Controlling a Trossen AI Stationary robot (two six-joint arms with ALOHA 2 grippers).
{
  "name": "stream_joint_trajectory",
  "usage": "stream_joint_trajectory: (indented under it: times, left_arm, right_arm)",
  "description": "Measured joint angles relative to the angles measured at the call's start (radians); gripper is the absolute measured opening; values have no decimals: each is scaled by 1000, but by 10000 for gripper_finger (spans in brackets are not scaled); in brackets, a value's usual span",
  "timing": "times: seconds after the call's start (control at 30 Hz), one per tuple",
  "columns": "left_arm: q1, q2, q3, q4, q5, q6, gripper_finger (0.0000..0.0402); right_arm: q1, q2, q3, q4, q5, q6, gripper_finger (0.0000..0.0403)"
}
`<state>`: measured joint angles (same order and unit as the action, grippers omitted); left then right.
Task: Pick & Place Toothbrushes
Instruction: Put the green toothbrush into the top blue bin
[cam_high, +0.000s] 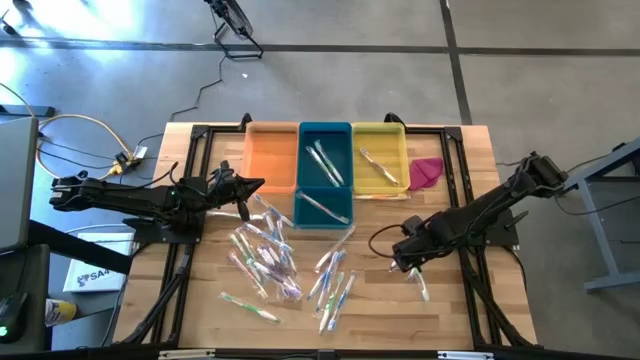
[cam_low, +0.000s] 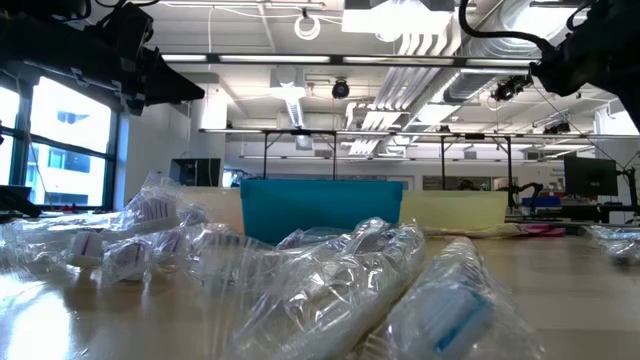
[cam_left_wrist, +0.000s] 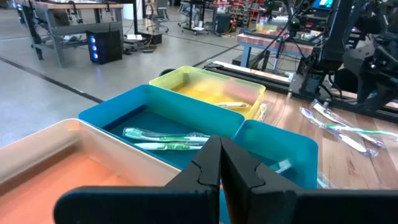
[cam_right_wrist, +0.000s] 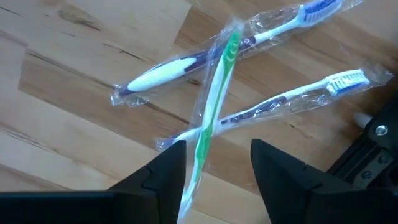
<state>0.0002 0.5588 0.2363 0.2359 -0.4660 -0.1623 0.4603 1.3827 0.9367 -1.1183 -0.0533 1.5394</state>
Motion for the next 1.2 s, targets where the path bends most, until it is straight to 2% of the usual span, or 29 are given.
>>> stream_joint_trajectory:
  times: [0.27, 0.57, 0.93, 1.2]
  left_arm:
    - [0, 0, 0, 0, 0, 0, 0]
    - [0, 0, 0, 0, 4, 0, 0]
    - [0, 0, 0, 0, 4, 0, 0]
    - [0, 0, 0, 0, 3, 0, 0]
  right_arm:
    - [0, 0, -5, 19, 4, 0, 154]
    - [0, 0, -137, 207, -2, 0, 155]
    - [0, 0, -188, 257, -28, 6, 152]
    - [0, 0, -188, 270, 13, 3, 152]
